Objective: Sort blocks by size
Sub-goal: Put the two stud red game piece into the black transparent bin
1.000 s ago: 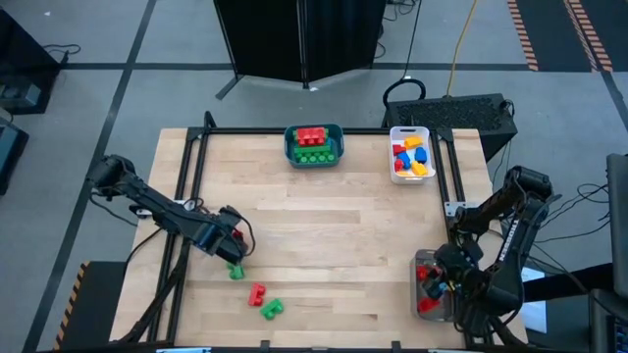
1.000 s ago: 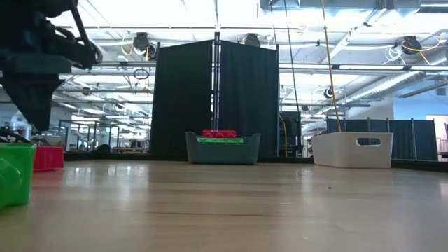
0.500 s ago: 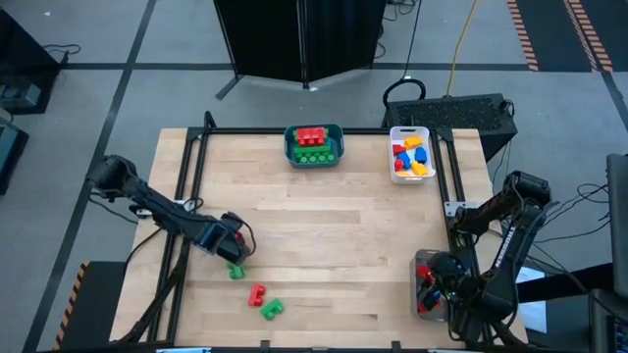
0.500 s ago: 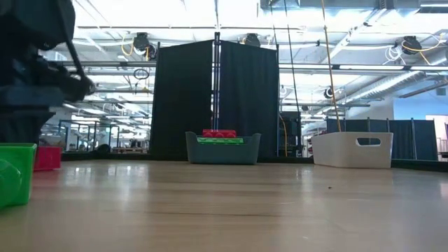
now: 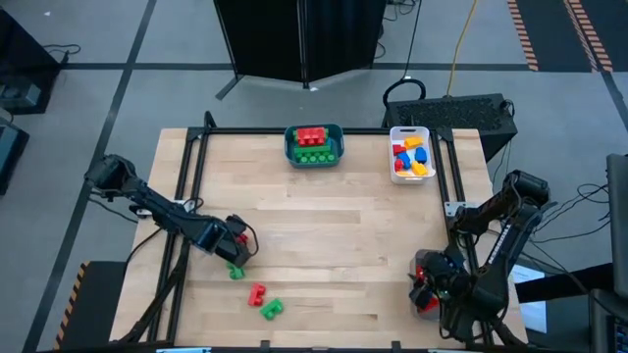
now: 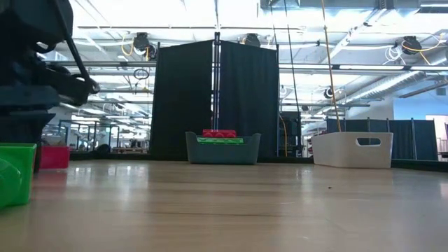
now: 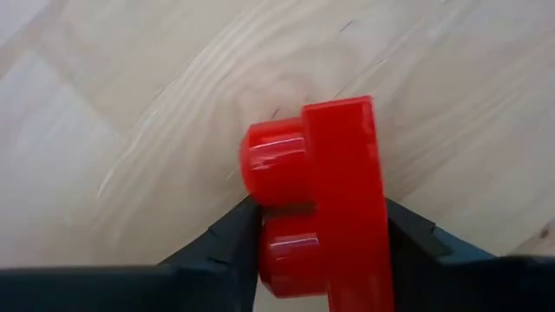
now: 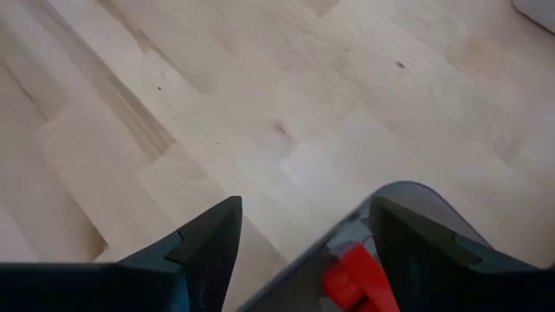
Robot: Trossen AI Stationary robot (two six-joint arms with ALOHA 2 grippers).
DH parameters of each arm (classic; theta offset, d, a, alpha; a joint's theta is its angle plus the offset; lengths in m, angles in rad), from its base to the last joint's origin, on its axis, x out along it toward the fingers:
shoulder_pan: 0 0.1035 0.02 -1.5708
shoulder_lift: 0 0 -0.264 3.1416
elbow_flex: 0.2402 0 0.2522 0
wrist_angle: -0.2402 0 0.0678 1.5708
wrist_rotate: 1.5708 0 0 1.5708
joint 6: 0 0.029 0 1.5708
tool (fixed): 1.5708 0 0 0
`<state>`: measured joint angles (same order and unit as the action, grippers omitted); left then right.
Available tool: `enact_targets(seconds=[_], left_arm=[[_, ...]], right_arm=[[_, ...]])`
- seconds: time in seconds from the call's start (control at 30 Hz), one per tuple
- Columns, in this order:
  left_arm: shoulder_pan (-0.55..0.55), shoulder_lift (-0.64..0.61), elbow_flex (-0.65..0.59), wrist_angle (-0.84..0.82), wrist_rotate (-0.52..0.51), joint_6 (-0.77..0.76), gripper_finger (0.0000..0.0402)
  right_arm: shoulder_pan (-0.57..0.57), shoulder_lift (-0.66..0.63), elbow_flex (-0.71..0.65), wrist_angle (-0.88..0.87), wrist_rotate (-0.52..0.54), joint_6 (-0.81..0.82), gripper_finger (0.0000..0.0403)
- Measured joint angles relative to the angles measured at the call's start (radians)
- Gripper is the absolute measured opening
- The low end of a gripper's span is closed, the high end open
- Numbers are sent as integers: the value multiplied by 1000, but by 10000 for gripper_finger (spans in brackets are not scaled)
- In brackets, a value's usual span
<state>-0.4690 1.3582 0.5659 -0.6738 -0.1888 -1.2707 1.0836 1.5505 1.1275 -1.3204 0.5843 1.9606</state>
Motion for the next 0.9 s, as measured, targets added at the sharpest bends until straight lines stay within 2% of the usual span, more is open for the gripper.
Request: enact_targets(seconds=[0.13,0.33,0.63,0.77,0.9], left_arm=[[0,1,-1,55,-44,100,150],[5,4,14,264,-159,302,151],[19,4,26,703,-177,730,152],[27,4,26,826,-90,858,152],[66,17,26,890,51,810,152]], right_arm=[[-21,1,0,87,51,-98,242],[-57,3,0,321,188,-411,242],[-157,51,0,558,211,-807,242],[-200,113,0,708,194,-1150,242],[-240,175,0,888,195,-1543,242]])
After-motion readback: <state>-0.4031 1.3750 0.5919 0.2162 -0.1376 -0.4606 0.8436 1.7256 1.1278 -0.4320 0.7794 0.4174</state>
